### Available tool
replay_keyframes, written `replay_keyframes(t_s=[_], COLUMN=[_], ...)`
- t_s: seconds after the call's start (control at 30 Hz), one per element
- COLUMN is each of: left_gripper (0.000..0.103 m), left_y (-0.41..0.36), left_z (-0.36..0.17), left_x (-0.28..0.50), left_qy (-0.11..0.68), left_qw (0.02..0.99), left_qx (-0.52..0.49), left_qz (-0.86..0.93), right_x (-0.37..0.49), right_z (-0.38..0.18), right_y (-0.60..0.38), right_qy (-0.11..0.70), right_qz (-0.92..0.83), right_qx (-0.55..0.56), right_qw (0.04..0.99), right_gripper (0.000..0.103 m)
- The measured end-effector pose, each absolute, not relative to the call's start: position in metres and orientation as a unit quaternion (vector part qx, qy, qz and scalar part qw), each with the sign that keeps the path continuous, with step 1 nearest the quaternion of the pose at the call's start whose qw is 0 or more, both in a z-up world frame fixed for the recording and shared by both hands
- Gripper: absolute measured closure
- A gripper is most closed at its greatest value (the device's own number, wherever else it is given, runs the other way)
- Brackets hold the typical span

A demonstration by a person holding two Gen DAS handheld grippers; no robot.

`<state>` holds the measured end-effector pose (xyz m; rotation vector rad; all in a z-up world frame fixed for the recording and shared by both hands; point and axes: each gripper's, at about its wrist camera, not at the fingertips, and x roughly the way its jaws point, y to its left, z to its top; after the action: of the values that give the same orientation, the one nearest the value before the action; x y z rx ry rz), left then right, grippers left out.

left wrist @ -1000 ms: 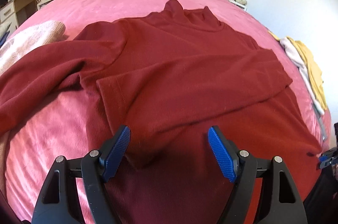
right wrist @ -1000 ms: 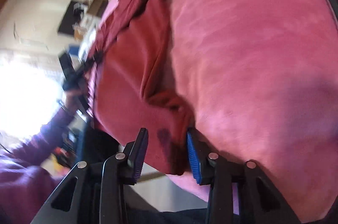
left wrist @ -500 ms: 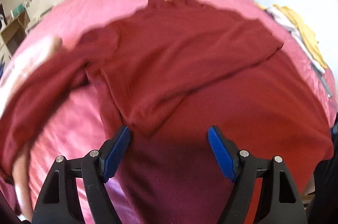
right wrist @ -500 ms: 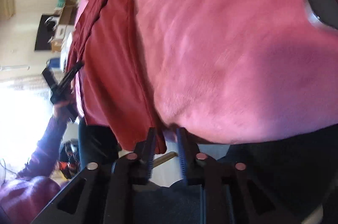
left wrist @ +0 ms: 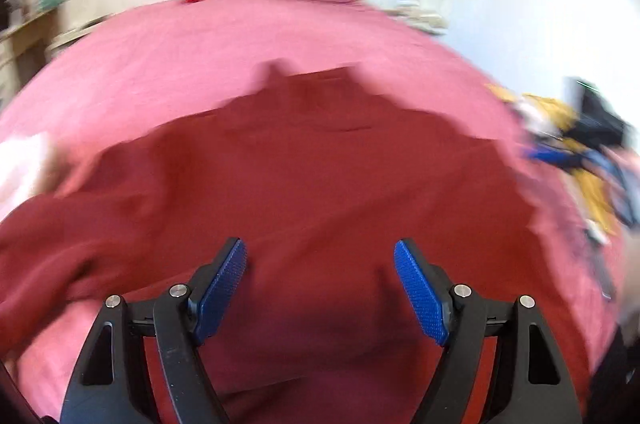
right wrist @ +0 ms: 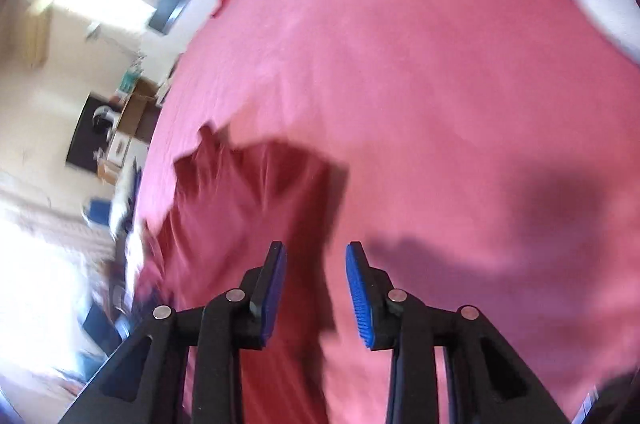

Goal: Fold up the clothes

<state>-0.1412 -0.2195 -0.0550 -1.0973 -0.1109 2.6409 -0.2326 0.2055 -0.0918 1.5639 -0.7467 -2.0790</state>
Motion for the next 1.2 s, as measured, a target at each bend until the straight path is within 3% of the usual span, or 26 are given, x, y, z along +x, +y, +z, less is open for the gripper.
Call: replay_keyframes(t_s=[0.2,0.27,0.3,0.33,0.57,0.67,0.7,0.73,1.03,1.2], left_gripper=[0.025,0.025,0.025,0.025,0.021,0.021,0.021,0.021,0.021,0.021], left_y=[-0.091,-0.055,-0.046,-0.040,-0.045,-0.049,-0.053,-0.063,-0.258,-0.348], left_z=[-0.056,-0.074,-0.083,-0.095,-0.108,-0.103,-0.100,-0.094,-0.049,-0.050], left_x=[-0.144,-0.152,-0.156,-0.161,-0.154,-0.155,-0.154,-0.153,-0.105,-0.110], left_qy=[0.118,0.191,0.215,0.225,0.205,0.198,0.186,0.166,-0.025,-0.067], left_qw=[0.269,0.277,0.268,0.261,0.262,0.260,0.255,0.246,0.053,0.007], left_qx=[-0.333,-0.330,-0.337,-0.354,-0.357,-0.360,-0.362,-0.361,-0.381,-0.425], left_qz=[0.896,0.882,0.877,0.869,0.872,0.874,0.877,0.884,0.923,0.903], right_x=[-0.298,-0.299,-0.300,-0.303,-0.330,-0.322,-0.312,-0.302,-0.154,-0.080], right_z=[-0.138,-0.139,-0.135,-0.127,-0.089,-0.095,-0.095,-0.095,-0.093,-0.125], right_y=[0.150,0.131,0.124,0.120,0.112,0.121,0.126,0.130,0.105,0.080], right_qy=[-0.277,-0.222,-0.195,-0.181,-0.154,-0.205,-0.223,-0.237,-0.167,-0.162], right_qz=[-0.672,-0.684,-0.693,-0.703,-0.790,-0.778,-0.771,-0.765,-0.749,-0.696], right_qx=[0.646,0.655,0.655,0.648,0.550,0.538,0.537,0.536,0.524,0.576], right_qw=[0.234,0.231,0.231,0.233,0.224,0.253,0.260,0.267,0.370,0.396], right_gripper=[0.069,0.083,0.099,0.100,0.103,0.089,0.078,0.077,0.075,0.075])
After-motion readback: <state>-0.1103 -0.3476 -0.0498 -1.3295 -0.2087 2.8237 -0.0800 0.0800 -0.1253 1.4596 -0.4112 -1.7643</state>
